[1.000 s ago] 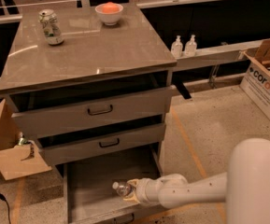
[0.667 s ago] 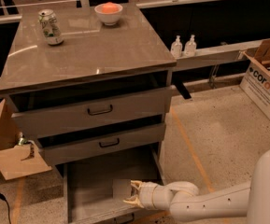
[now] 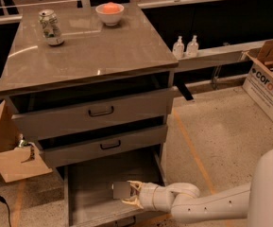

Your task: Pick water bottle from bottom drawer and place on counter

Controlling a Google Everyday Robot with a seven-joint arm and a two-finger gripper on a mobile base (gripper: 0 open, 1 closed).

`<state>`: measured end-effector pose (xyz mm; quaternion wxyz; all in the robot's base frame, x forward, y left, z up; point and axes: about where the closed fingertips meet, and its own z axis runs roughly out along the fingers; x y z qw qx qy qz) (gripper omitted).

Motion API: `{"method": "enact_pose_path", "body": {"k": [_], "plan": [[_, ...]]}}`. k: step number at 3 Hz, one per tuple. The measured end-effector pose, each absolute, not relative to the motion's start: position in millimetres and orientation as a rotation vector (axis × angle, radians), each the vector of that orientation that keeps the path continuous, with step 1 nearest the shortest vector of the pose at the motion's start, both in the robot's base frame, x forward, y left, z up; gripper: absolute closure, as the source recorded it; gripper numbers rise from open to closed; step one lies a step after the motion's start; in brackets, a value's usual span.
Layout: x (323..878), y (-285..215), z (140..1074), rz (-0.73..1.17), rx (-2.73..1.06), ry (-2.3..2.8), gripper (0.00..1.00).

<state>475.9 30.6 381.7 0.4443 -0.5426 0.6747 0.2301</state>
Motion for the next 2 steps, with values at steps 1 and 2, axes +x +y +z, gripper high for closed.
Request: {"method": "enact_pose_path", "body": {"k": [1,2], "plan": [[488.8,36.8,407.0,0.602,-1.342,1.558,1.00],[526.8,31.8,465.0,0.702,-1.483,1.339,1.00]]}}
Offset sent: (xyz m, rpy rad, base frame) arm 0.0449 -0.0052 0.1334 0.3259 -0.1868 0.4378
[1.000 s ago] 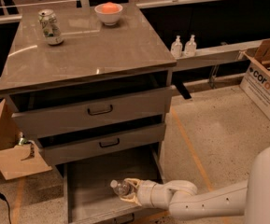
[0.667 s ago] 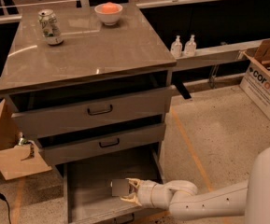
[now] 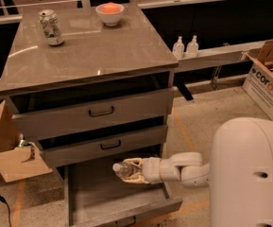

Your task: Pick water bottle from bottom drawer and place on counter

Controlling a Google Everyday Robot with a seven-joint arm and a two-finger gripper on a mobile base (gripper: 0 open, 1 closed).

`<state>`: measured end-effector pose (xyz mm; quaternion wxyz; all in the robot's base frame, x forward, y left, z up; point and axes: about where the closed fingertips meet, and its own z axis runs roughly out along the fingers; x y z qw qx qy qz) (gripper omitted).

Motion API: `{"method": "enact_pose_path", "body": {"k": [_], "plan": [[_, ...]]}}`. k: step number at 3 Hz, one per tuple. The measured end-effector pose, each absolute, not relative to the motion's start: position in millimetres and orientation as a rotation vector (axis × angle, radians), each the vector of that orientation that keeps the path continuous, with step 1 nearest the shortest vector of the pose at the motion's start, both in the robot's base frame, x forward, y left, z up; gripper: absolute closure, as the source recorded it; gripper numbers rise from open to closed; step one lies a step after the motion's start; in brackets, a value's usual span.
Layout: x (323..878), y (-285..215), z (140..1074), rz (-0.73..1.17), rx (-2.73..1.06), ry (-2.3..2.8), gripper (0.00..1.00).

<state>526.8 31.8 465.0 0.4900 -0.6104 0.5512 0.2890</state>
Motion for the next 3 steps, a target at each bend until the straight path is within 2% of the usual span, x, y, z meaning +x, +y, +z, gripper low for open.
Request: {"method": "enact_pose_path", "body": {"k": [3], "plan": [[510.5,32.3,575.3,0.981,-1.536,0.956,1.00]]}}
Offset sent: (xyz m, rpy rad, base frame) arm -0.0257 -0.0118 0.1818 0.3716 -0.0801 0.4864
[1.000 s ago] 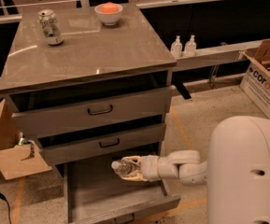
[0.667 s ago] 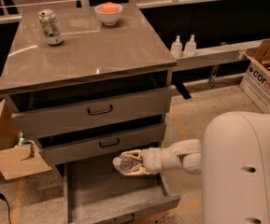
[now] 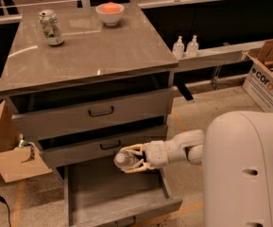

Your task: Pick water bottle from bottom drawer and place on counter

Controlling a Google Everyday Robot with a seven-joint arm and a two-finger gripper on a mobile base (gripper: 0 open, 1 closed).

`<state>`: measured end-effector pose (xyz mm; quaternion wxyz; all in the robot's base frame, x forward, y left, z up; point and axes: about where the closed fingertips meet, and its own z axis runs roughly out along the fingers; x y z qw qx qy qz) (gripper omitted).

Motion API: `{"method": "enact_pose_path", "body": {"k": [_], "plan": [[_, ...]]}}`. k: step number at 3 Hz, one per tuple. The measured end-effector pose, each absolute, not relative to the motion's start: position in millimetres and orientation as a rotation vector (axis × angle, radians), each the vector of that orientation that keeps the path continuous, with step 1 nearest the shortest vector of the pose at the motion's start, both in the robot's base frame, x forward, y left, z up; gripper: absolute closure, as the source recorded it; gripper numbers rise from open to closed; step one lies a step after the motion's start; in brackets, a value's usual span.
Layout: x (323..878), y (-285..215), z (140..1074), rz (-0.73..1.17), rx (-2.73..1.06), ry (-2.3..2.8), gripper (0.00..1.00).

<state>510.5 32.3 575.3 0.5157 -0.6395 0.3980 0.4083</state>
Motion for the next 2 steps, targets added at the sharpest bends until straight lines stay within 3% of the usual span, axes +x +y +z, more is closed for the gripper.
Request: {"method": "enact_pose_path", "body": {"k": [2], "plan": [[524.5,39.2,635.7,0.969,-1.430,0.880,1.00]]}}
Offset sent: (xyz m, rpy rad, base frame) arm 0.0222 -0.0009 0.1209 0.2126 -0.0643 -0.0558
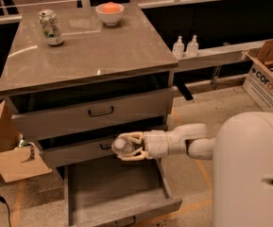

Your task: Pick water bottle from bottom drawer and place on counter

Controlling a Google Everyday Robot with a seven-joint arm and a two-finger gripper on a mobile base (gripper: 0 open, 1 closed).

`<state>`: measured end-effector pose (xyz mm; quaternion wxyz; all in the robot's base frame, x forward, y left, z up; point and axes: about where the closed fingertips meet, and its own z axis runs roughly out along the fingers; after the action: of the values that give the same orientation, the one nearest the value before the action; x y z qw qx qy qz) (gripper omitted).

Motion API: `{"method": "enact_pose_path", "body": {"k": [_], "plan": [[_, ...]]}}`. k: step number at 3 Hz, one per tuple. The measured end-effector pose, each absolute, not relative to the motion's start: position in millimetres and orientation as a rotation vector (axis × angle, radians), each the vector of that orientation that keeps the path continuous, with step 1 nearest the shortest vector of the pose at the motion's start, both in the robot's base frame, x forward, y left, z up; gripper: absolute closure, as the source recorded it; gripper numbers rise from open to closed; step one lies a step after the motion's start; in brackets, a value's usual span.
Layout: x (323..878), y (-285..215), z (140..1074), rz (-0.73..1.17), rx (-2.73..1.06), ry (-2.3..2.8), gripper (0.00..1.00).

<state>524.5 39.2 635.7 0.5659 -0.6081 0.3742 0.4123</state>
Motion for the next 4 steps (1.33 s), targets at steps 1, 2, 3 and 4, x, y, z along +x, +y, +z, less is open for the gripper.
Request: {"method": "enact_pose_path", "body": {"k": [1,2,3,4], "plan": [[522.8,37.8,673.3,0.997,-1.420,0.851,1.00],[520.7,39.2,707.3,1.033,-1.418,0.869,1.00],[520.9,42.0,742.4,1.082,-1.367,0.926,1.00],[522.3,40.9,784.0,1.131,-1.289,0.970,1.00]]}}
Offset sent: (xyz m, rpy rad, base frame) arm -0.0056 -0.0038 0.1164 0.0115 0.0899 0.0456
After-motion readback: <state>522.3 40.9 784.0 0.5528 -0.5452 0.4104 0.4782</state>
